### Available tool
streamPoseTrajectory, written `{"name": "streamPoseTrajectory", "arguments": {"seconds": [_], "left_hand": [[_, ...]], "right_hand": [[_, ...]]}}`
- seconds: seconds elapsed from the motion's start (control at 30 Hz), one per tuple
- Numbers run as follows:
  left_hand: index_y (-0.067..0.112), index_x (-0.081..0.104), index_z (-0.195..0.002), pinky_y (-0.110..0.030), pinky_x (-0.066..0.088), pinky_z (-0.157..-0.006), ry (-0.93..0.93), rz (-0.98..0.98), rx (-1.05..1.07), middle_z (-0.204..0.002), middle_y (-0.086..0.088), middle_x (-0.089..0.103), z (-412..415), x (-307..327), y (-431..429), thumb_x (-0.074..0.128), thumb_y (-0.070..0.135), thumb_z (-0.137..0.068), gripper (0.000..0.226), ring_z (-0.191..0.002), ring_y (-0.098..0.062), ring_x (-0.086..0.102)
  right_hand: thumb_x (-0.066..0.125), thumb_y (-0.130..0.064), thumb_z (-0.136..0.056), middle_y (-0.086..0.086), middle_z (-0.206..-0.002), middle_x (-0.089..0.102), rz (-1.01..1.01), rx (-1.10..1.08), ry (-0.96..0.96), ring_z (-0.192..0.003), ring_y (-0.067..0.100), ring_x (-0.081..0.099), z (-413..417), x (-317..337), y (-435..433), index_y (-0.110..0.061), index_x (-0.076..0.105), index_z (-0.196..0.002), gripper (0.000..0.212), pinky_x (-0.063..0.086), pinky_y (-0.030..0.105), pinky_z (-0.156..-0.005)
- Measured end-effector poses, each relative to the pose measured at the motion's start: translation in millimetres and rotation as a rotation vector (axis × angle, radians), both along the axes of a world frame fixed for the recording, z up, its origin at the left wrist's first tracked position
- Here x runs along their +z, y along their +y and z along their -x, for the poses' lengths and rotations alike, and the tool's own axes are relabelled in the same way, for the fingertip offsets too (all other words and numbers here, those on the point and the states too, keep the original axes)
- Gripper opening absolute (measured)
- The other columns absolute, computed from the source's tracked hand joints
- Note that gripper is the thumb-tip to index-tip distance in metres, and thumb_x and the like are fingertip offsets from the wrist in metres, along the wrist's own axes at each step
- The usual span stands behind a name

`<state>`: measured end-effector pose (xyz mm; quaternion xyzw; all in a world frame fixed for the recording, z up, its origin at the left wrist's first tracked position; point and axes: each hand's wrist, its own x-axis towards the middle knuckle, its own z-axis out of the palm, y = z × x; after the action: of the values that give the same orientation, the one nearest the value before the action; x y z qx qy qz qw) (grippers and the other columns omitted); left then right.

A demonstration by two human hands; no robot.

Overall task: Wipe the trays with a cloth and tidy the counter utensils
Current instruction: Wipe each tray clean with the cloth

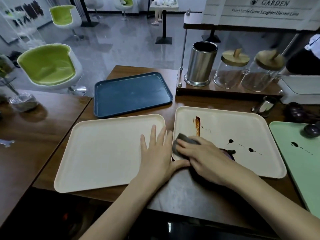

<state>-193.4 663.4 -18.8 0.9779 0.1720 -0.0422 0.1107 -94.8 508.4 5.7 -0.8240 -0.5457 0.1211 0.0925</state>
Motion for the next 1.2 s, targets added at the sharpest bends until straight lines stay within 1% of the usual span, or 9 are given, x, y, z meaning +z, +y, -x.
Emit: {"name": "streamPoseTrajectory", "arguments": {"seconds": [0.1, 0.2, 0.27, 0.43, 0.57, 0.73, 0.87, 1.0, 1.2], "left_hand": [[0.028, -0.006, -0.162, -0.065, -0.009, -0.12, 0.035, -0.035, -0.052, -0.171, -0.002, -0.016, -2, 2, 4, 0.014, 0.093, -0.07, 0.115, -0.154, -0.03, -0.025], [0.032, -0.007, -0.162, -0.066, -0.012, -0.119, 0.077, -0.057, -0.083, -0.17, 0.001, -0.017, 0, 7, 6, 0.025, 0.093, -0.077, 0.11, -0.153, -0.031, -0.027], [0.032, -0.006, -0.162, -0.066, -0.013, -0.119, 0.09, -0.077, -0.087, -0.171, 0.002, -0.016, 0, 10, 6, 0.025, 0.094, -0.078, 0.109, -0.153, -0.03, -0.028], [0.034, -0.002, -0.163, -0.067, -0.011, -0.119, 0.132, -0.091, -0.086, -0.171, 0.003, -0.011, -1, 15, 8, 0.022, 0.095, -0.074, 0.11, -0.154, -0.032, -0.025], [0.034, 0.001, -0.163, -0.067, -0.01, -0.119, 0.16, -0.129, -0.088, -0.172, 0.002, -0.009, -3, 20, 7, 0.019, 0.095, -0.07, 0.113, -0.154, -0.032, -0.024], [0.036, 0.004, -0.163, -0.066, -0.009, -0.12, 0.14, -0.116, -0.075, -0.172, 0.001, -0.008, -4, 20, 8, 0.009, 0.099, -0.059, 0.122, -0.155, -0.033, -0.022], [0.035, 0.002, -0.163, -0.064, -0.009, -0.12, 0.168, -0.081, -0.096, -0.172, -0.001, -0.009, -9, 25, 9, 0.02, 0.101, -0.058, 0.125, -0.155, -0.031, -0.02], [0.033, -0.001, -0.163, -0.063, -0.006, -0.122, 0.155, -0.023, -0.142, -0.171, 0.001, -0.012, -30, 31, 20, 0.035, 0.085, -0.084, 0.101, -0.156, -0.028, -0.019], [0.035, -0.011, -0.162, -0.064, -0.01, -0.121, 0.21, -0.05, -0.183, -0.17, -0.001, -0.018, -42, 20, 27, 0.045, 0.084, -0.084, 0.108, -0.154, -0.03, -0.025]], "right_hand": [[0.038, -0.017, -0.092, -0.023, -0.153, 0.037, 0.033, 0.078, 0.034, -0.144, 0.019, 0.029, 1, -3, -14, -0.04, 0.043, -0.141, 0.054, 0.039, 0.039, -0.111], [0.034, -0.016, -0.099, -0.026, -0.16, 0.019, 0.101, 0.067, 0.001, -0.153, 0.021, 0.005, -8, -4, -12, -0.042, 0.032, -0.149, 0.057, 0.015, 0.04, -0.123], [0.032, -0.016, -0.099, -0.02, -0.163, 0.015, 0.125, -0.004, -0.074, -0.154, 0.022, 0.001, -19, -6, -11, -0.04, 0.026, -0.152, 0.058, 0.007, 0.043, -0.123], [0.031, -0.011, -0.095, -0.01, -0.164, 0.019, 0.104, -0.23, -0.181, -0.152, 0.03, 0.007, -80, -10, -1, -0.029, 0.023, -0.154, 0.062, 0.015, 0.051, -0.12], [0.037, -0.009, -0.092, -0.005, -0.153, 0.036, 0.049, -0.3, -0.255, -0.143, 0.03, 0.023, -100, -16, 12, -0.021, 0.034, -0.146, 0.056, 0.03, 0.043, -0.107], [0.035, -0.013, -0.09, -0.002, -0.16, 0.029, 0.007, -0.108, -0.162, -0.148, 0.027, 0.02, -43, -24, 1, -0.023, 0.033, -0.148, 0.059, 0.03, 0.047, -0.113], [0.034, -0.015, -0.095, -0.007, -0.164, 0.02, 0.004, -0.053, -0.105, -0.152, 0.022, 0.008, -14, -25, -9, -0.028, 0.025, -0.154, 0.061, 0.015, 0.047, -0.122], [0.039, -0.019, -0.099, -0.004, -0.164, 0.021, -0.115, -0.041, -0.094, -0.154, 0.025, 0.002, -14, -22, -18, -0.024, 0.033, -0.153, 0.054, 0.008, 0.046, -0.124], [0.037, -0.021, -0.1, -0.008, -0.16, 0.031, -0.071, -0.056, -0.131, -0.151, 0.025, 0.013, -19, -21, -19, -0.024, 0.037, -0.148, 0.047, 0.019, 0.044, -0.122]]}}
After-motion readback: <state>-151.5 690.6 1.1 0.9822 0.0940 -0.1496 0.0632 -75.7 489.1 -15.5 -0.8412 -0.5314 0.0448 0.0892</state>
